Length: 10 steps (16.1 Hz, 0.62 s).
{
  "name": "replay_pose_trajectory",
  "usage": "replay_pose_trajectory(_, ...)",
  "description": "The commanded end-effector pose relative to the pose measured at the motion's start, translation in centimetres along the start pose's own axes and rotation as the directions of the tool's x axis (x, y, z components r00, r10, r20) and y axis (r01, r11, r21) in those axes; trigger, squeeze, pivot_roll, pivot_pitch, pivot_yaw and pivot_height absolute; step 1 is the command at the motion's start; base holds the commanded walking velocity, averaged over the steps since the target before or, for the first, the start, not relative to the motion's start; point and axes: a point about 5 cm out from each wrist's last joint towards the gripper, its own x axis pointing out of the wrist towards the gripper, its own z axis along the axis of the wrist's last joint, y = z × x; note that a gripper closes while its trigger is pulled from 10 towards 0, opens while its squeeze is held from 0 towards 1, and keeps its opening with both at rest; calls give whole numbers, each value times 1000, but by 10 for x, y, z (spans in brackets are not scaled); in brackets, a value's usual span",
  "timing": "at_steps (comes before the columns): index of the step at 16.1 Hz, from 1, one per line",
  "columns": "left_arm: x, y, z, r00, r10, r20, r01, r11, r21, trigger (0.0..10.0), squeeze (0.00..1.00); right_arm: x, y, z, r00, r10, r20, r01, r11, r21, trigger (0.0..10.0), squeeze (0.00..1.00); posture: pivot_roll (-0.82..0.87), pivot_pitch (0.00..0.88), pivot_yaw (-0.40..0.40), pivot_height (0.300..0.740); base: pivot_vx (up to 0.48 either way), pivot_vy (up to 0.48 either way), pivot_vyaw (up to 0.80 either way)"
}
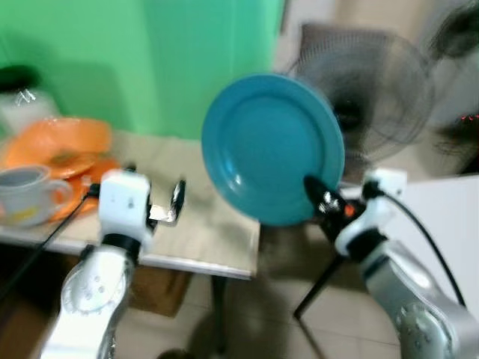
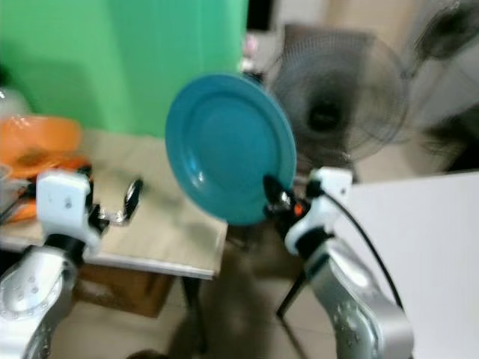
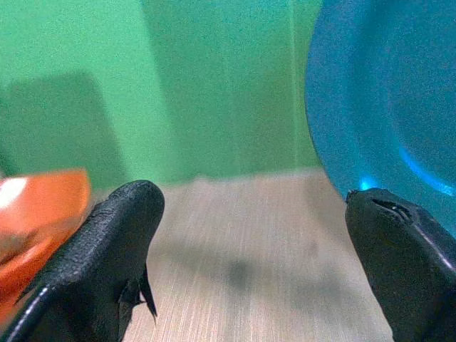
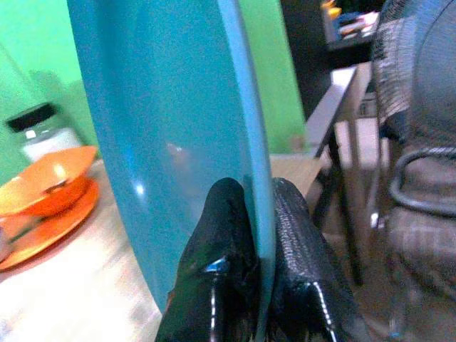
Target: Setting the table
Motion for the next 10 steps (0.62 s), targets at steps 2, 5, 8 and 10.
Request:
replay_pose_trajectory(2, 2, 0, 6, 1000, 5, 17, -5, 1000, -3, 10000, 0, -1, 2, 5, 999, 7, 33, -7, 1000, -17, 10000, 0, -45, 0, -22, 740, 0, 0, -800)
replay_pose_trajectory(5, 2, 9, 6, 999, 31, 30, -27, 993, -116, 10000, 220, -1, 1, 6, 999, 6, 48, -5, 1000, -17, 10000, 0, -48, 0, -18, 740, 0, 0, -800)
replay_pose_trajectory(8, 1, 25, 14, 993, 2, 115, 30, 961, -273, 10000, 1000, 0, 2, 7, 997, 39, 61, -38, 999, -15, 10000, 0, -43, 0, -11, 740, 0, 0, -800)
replay_pose_trajectory(10, 1, 27, 16, 989, -67, 130, 102, 954, -281, 10000, 1000, 1, 0, 9, 996, 60, 69, -59, 998, -16, 10000, 0, -42, 0, -6, 740, 0, 0, -800)
